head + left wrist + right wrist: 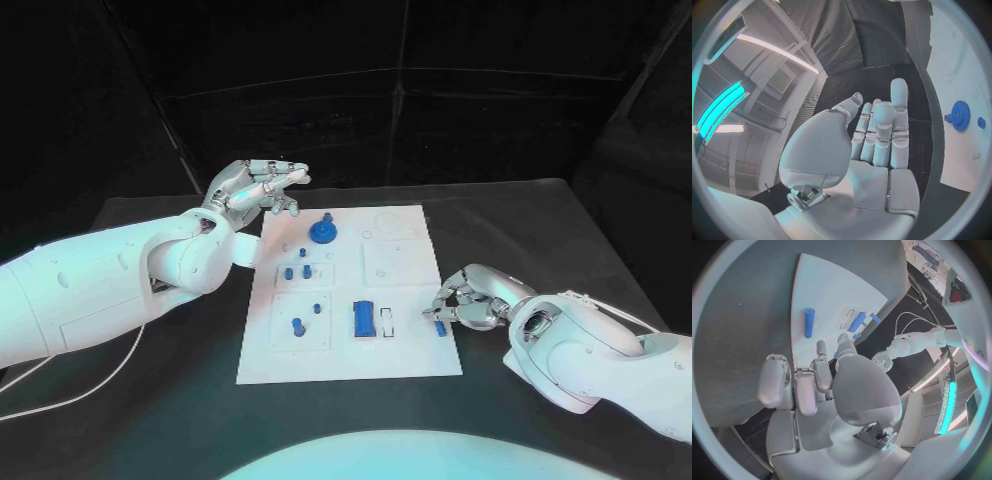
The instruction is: Assemble the parts on the task board
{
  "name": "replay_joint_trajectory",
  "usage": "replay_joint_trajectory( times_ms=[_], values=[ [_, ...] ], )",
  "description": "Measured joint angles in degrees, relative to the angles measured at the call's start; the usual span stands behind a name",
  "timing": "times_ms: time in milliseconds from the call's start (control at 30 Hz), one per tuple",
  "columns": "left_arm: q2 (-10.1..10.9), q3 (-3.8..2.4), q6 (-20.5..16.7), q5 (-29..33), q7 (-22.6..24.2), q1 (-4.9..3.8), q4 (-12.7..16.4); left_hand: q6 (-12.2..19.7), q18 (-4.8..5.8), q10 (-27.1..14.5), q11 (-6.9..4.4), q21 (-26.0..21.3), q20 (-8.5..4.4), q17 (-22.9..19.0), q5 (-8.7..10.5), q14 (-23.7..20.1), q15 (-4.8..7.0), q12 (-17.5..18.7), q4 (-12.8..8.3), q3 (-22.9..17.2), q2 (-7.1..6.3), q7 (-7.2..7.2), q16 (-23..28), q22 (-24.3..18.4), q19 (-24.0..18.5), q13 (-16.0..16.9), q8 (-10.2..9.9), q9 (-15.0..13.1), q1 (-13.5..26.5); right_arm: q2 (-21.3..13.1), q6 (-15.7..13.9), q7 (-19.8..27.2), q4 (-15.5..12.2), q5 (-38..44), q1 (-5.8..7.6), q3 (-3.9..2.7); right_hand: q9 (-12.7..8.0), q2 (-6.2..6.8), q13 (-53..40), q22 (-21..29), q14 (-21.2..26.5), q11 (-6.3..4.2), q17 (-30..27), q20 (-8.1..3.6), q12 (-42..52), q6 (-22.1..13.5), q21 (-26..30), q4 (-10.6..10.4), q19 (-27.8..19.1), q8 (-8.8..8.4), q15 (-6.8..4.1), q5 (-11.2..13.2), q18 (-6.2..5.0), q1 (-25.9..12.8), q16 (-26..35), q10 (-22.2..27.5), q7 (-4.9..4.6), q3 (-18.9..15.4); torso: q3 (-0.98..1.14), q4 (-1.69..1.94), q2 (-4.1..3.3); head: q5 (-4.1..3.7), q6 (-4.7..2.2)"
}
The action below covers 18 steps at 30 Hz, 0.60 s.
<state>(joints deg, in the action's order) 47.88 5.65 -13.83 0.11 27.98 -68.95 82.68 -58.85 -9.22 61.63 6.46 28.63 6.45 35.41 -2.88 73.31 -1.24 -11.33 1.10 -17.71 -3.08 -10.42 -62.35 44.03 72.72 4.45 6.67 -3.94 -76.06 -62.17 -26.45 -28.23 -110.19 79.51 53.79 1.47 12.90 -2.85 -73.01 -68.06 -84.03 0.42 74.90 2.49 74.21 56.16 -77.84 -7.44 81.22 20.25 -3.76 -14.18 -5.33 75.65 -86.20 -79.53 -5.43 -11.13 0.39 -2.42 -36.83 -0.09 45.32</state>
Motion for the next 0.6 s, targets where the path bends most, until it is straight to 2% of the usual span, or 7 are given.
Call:
replay_joint_trajectory(
  times_ms=[233, 600],
  values=[
    [0.0, 0.03, 0.0, 0.0, 0.0, 0.0, -0.1, 0.0, 0.0, 0.0, 0.0, 0.0, 0.0, 0.0, 0.0, 0.0, 0.0, 0.0, 0.0, 0.0, 0.0, 0.0, 0.0, 0.0, 0.0, 0.0, 0.0, 0.0, 0.0, 0.3, 2.4, 0.0, 1.7, 0.8, 0.03, 0.04, 0.0, -0.2, 0.0, 0.2, 0.1, 0.1, 0.0, 0.28, -0.2, 0.6, 0.0, 0.2, -0.1, -0.3, 0.09, 0.0, 0.0, 0.7, 0.0, 0.1, 0.19, -0.1, 0.1, -0.07, -0.01, -0.56, 0.2],
    [-0.1, 0.19, 0.1, 0.0, 0.0, 0.01, -0.2, 0.0, 0.0, 0.0, 0.0, 0.0, 0.0, 0.0, 0.0, 0.0, 0.0, -0.2, -0.2, -0.2, 0.0, 0.0, 0.0, 0.0, 0.0, 0.0, 0.0, 0.0, 0.0, 1.4, 5.2, -0.9, 2.8, 4.3, -0.04, 0.05, 0.0, -0.2, 0.1, 0.3, 0.1, 0.2, 0.0, 0.28, -0.4, 1.2, 0.0, 0.3, -0.1, -0.5, 0.09, 0.3, 0.0, 0.7, 0.0, 0.2, 0.34, -0.7, 0.01, 0.14, 0.03, -1.1, 0.35]
  ],
)
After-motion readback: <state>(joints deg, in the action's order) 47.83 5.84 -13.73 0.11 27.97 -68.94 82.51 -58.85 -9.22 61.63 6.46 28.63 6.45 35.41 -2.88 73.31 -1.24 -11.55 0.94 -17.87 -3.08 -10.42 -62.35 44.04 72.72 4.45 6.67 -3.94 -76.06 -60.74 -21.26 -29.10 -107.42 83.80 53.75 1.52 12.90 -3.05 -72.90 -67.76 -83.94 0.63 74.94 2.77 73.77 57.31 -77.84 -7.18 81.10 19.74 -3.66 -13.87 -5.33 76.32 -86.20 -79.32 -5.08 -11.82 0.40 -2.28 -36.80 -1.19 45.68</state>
